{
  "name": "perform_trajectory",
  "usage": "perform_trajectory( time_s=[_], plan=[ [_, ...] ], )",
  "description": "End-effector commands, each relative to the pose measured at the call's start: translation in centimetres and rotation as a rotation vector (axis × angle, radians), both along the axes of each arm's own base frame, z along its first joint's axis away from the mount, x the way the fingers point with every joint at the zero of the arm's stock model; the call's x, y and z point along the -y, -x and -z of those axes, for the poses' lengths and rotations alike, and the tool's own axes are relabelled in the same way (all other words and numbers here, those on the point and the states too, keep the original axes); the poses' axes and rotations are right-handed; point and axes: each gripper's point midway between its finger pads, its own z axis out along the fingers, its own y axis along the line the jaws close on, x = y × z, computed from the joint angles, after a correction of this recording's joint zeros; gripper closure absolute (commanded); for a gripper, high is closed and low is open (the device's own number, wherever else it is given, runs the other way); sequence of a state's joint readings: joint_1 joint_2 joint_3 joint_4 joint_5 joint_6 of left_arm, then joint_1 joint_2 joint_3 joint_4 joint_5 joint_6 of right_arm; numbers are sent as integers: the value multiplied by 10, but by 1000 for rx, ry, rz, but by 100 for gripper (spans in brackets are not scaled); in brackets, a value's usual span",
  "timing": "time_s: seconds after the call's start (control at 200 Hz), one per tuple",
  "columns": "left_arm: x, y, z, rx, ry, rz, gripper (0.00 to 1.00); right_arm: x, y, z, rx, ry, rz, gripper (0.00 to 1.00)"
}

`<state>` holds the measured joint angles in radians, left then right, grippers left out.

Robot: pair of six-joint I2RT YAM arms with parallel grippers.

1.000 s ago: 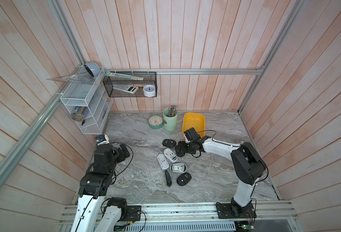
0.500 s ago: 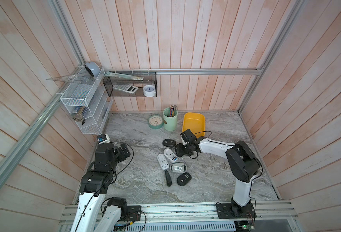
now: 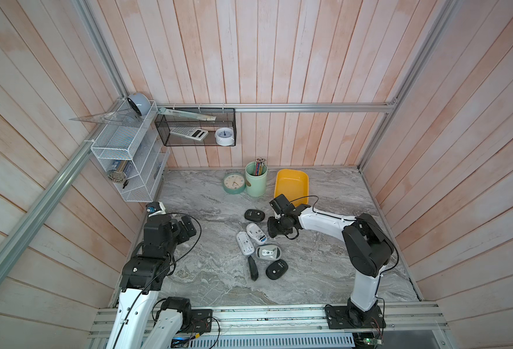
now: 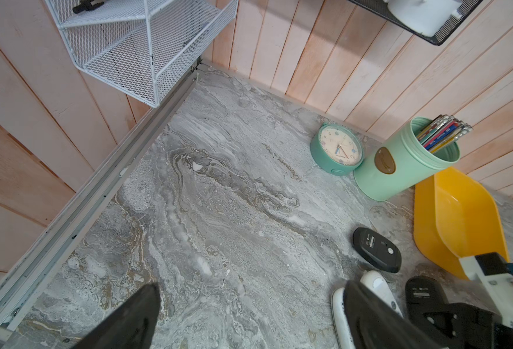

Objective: Put the mouse in the storage box
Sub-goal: Pick up the mouse from the center of the board, then place the mouse in the storage box.

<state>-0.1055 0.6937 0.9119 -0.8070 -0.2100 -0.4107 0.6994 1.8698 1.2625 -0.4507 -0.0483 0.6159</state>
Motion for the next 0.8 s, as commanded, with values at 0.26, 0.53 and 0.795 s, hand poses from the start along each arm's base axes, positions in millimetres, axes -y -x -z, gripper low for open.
perform_trajectory(
  time_s=[0.26,0.53,0.795],
  plan=[
    [-1,0,4,-6,-6,1,0,50,-57,-110,384,375,-140,72],
    [-6,2,2,-1,-24,-23,0,82,-133,-118,553,650,-254,73],
    [-3,-2,10,-38,-19,-8,0,96,-174,-97,566,804,-447,79]
  ],
)
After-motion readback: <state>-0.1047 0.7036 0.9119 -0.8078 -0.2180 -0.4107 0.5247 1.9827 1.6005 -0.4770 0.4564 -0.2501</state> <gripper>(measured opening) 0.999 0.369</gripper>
